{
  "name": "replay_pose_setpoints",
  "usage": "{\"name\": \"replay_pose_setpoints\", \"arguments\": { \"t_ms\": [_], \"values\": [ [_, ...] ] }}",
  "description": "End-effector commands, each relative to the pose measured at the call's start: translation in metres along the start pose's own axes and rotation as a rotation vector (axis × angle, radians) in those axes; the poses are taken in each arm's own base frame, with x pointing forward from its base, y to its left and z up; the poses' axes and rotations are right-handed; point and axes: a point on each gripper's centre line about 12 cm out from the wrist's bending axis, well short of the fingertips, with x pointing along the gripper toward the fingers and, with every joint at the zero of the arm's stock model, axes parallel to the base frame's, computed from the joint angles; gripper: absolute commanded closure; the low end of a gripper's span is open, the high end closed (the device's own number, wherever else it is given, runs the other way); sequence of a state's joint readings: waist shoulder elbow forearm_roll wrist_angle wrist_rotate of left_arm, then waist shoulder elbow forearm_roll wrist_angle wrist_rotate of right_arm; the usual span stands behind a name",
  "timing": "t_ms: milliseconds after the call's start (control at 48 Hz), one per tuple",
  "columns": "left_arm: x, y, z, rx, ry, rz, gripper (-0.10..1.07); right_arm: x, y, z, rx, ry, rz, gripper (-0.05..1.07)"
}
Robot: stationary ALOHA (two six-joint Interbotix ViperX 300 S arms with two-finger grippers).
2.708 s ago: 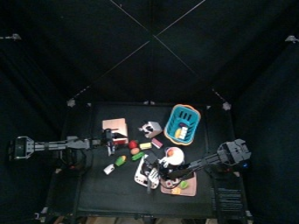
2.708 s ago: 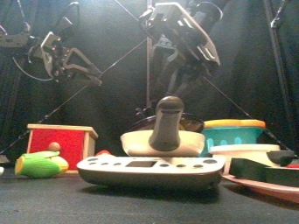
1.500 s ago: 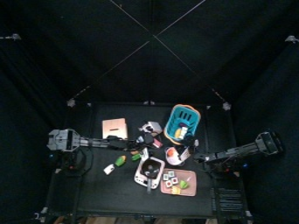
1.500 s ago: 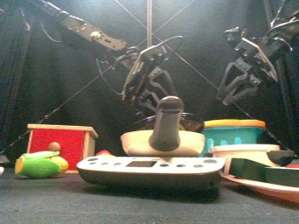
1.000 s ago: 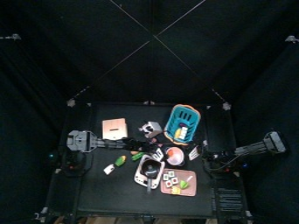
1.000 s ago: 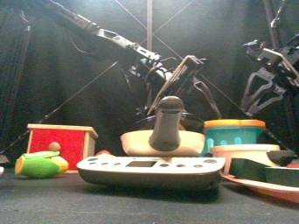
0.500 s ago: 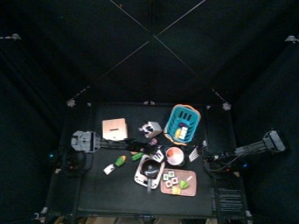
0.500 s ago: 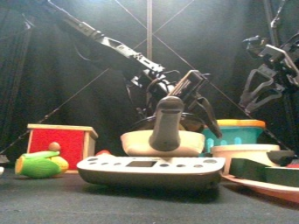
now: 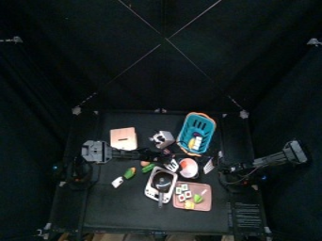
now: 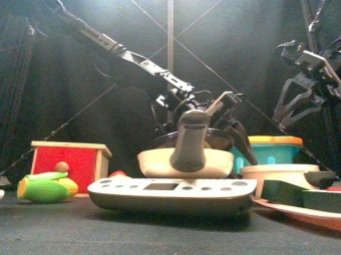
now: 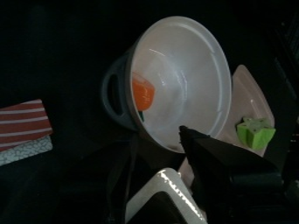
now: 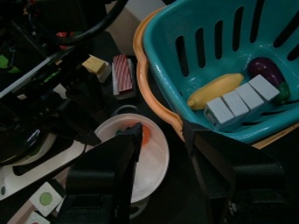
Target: Grab pot
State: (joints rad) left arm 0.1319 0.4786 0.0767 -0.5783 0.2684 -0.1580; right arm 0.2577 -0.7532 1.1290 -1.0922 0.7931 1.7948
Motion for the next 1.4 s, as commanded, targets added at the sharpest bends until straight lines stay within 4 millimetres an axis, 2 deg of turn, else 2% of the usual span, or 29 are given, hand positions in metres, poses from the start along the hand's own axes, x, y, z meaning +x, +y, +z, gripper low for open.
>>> {"name": "replay_pose_setpoints", "arguments": {
  "t_ms": [0,250,792,1271,1375],
  "values": [
    [-0.009,-0.009,0.016,0.0,-0.035,-0.025,0.18,-0.002,0.004,0.005,0.002,-0.011,0.012,0.23],
    [-0.001,-0.001,0.012,-0.008,-0.014,-0.009,0.26,-0.002,0.004,0.005,0.004,-0.011,0.011,0.23],
    [0.002,0.005,0.008,-0.013,0.014,0.007,0.34,-0.001,0.005,0.005,0.001,-0.012,0.01,0.23],
    [-0.004,0.001,0.013,-0.005,0.013,-0.002,0.55,-0.001,0.003,0.004,-0.002,-0.01,0.005,0.23],
    [-0.007,-0.003,0.015,-0.003,0.02,-0.009,0.56,-0.001,0.003,0.004,0.0,-0.01,0.005,0.23]
  ]
}}
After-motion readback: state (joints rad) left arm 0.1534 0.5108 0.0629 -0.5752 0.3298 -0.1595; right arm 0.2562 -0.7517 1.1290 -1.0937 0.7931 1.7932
